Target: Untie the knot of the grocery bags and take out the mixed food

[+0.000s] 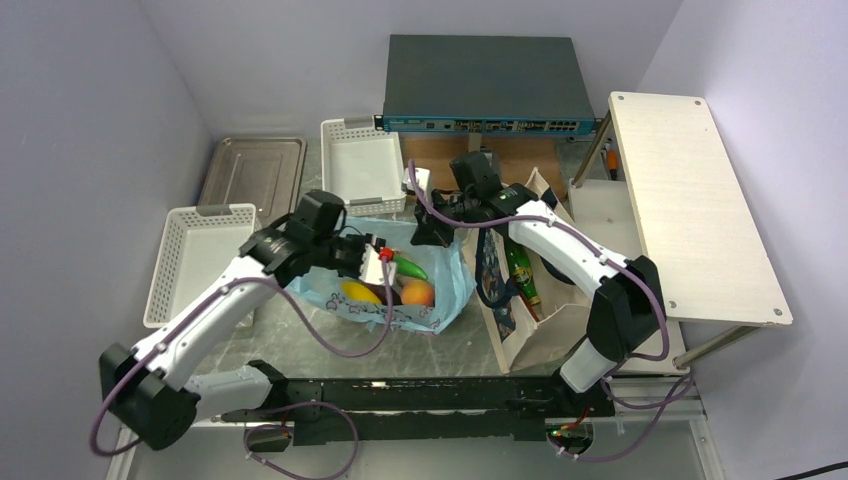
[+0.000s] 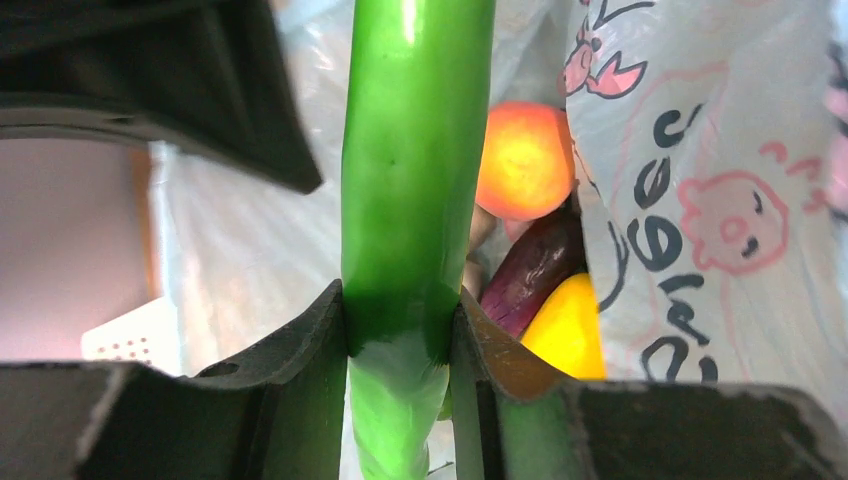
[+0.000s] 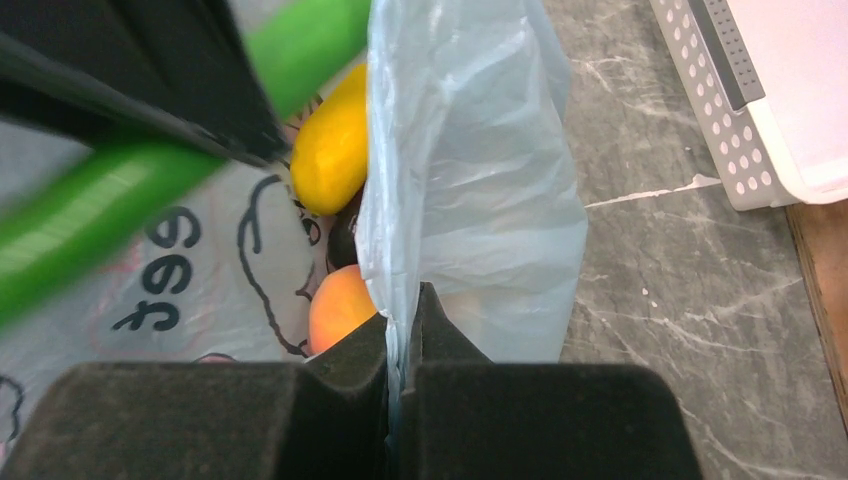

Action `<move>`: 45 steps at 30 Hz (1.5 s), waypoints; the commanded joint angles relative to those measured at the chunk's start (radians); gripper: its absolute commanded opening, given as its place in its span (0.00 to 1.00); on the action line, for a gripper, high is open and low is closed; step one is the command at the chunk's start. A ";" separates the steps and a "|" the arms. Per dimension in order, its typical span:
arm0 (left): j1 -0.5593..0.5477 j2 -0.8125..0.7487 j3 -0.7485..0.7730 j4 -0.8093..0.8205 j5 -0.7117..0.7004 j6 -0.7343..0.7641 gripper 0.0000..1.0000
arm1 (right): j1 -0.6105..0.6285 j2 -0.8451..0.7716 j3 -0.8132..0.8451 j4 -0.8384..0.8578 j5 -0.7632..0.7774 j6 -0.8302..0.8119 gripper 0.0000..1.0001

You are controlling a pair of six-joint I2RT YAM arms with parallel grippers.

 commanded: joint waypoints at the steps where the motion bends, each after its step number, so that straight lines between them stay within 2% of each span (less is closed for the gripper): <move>1: 0.042 -0.102 0.031 -0.094 0.107 -0.002 0.00 | -0.017 -0.073 -0.039 0.062 -0.013 -0.064 0.00; 5: 0.051 -0.195 0.062 0.001 0.135 -0.165 0.00 | -0.023 -0.106 -0.082 0.108 -0.012 -0.066 0.00; 7: 0.053 -0.205 0.123 0.102 0.108 -0.356 0.00 | -0.024 -0.111 -0.094 0.135 -0.008 -0.055 0.00; 9: 0.081 -0.158 0.258 0.130 0.048 -0.530 0.00 | -0.020 -0.108 -0.094 0.145 -0.005 -0.060 0.00; 11: 0.201 -0.081 0.433 0.109 0.042 -0.719 0.00 | -0.017 -0.094 -0.085 0.151 0.010 -0.067 0.00; 14: 0.472 0.062 0.676 0.039 0.098 -0.977 0.00 | -0.019 -0.059 -0.047 0.153 0.011 -0.061 0.00; 15: 0.541 0.102 0.742 -0.026 0.095 -0.999 0.00 | -0.019 -0.051 -0.035 0.156 0.009 -0.057 0.00; 17: 0.639 0.167 0.867 -0.202 0.022 -0.948 0.00 | -0.017 -0.042 -0.020 0.170 0.007 -0.041 0.00; 18: 0.693 0.181 0.876 -0.265 0.000 -0.925 0.00 | -0.017 -0.038 -0.015 0.177 0.006 -0.035 0.00; 21: 0.849 0.186 0.742 -0.412 -0.111 -0.818 0.00 | -0.014 -0.031 -0.005 0.180 0.006 -0.030 0.00; 23: 0.979 0.174 0.612 -0.432 -0.130 -0.743 0.00 | -0.014 -0.031 -0.007 0.183 0.007 -0.029 0.00; 25: 1.081 0.152 0.480 -0.371 -0.159 -0.700 0.00 | -0.013 -0.029 -0.011 0.186 0.005 -0.025 0.00; 28: 1.170 0.132 0.337 -0.272 -0.194 -0.630 0.00 | -0.013 -0.021 -0.008 0.180 0.000 -0.016 0.00; 32: 1.189 0.148 0.235 -0.166 -0.201 -0.617 0.00 | -0.008 -0.009 0.003 0.164 0.000 -0.018 0.00; 37: 1.186 0.206 0.195 -0.078 -0.169 -0.703 0.00 | -0.006 -0.002 0.009 0.150 0.010 -0.023 0.00; 42: 1.181 0.245 0.124 0.040 -0.215 -0.704 0.00 | -0.006 -0.006 0.007 0.142 0.015 -0.025 0.00; 45: 1.181 0.310 0.147 0.016 -0.198 -0.719 0.05 | -0.005 0.003 0.016 0.134 0.013 -0.025 0.00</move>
